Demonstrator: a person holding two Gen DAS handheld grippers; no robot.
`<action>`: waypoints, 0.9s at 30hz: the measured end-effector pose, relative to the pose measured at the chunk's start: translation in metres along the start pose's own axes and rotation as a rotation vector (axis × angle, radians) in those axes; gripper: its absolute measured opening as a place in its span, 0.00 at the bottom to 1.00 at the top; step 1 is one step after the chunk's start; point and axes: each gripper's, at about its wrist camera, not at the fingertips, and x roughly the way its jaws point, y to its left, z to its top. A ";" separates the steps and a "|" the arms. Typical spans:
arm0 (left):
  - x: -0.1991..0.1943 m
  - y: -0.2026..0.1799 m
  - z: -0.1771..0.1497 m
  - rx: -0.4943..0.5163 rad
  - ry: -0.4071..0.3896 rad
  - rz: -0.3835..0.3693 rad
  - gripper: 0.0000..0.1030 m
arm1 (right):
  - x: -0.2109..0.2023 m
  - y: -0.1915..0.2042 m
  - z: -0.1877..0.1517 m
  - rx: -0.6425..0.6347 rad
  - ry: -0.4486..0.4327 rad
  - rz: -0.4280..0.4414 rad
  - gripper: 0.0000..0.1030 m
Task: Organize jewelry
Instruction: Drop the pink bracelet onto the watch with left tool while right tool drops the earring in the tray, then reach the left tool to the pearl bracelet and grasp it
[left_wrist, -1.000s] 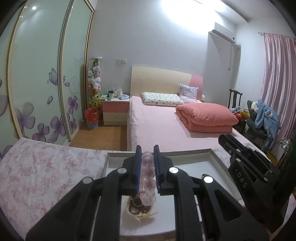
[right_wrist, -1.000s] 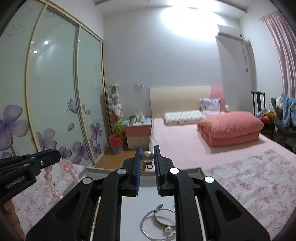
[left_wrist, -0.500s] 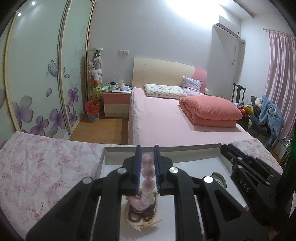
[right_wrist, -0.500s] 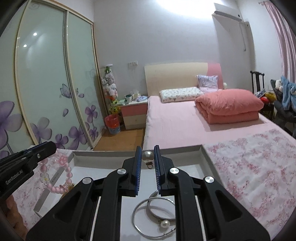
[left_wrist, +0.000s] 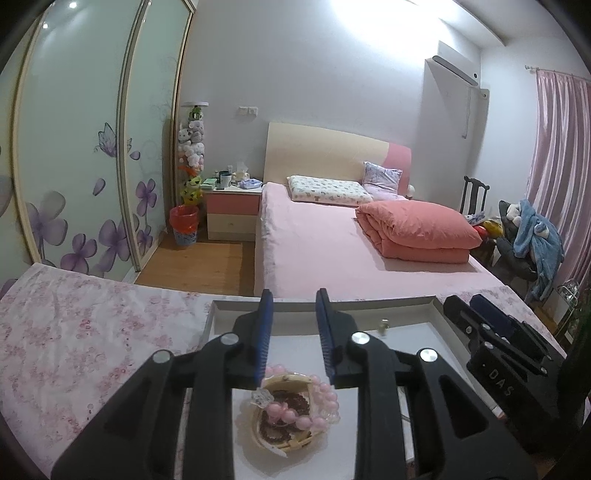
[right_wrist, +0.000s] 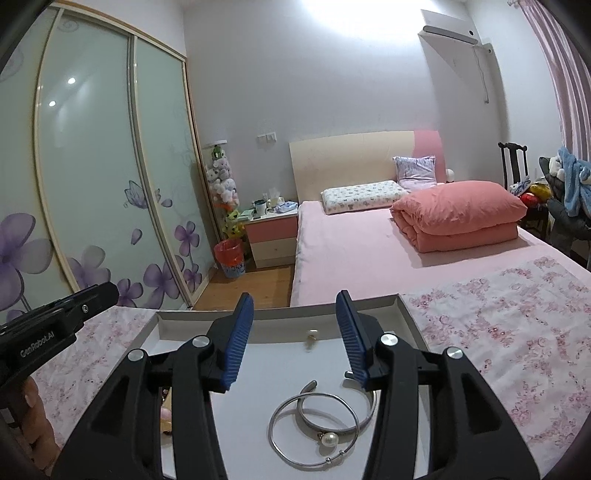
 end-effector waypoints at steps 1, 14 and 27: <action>-0.002 -0.001 0.000 0.001 0.000 0.001 0.24 | -0.002 0.000 0.000 -0.002 -0.003 0.000 0.46; -0.050 -0.005 -0.056 0.079 0.122 -0.063 0.30 | -0.059 -0.016 -0.016 -0.036 -0.006 0.021 0.46; -0.034 -0.027 -0.126 0.209 0.404 -0.121 0.30 | -0.097 -0.023 -0.041 -0.025 0.055 0.043 0.46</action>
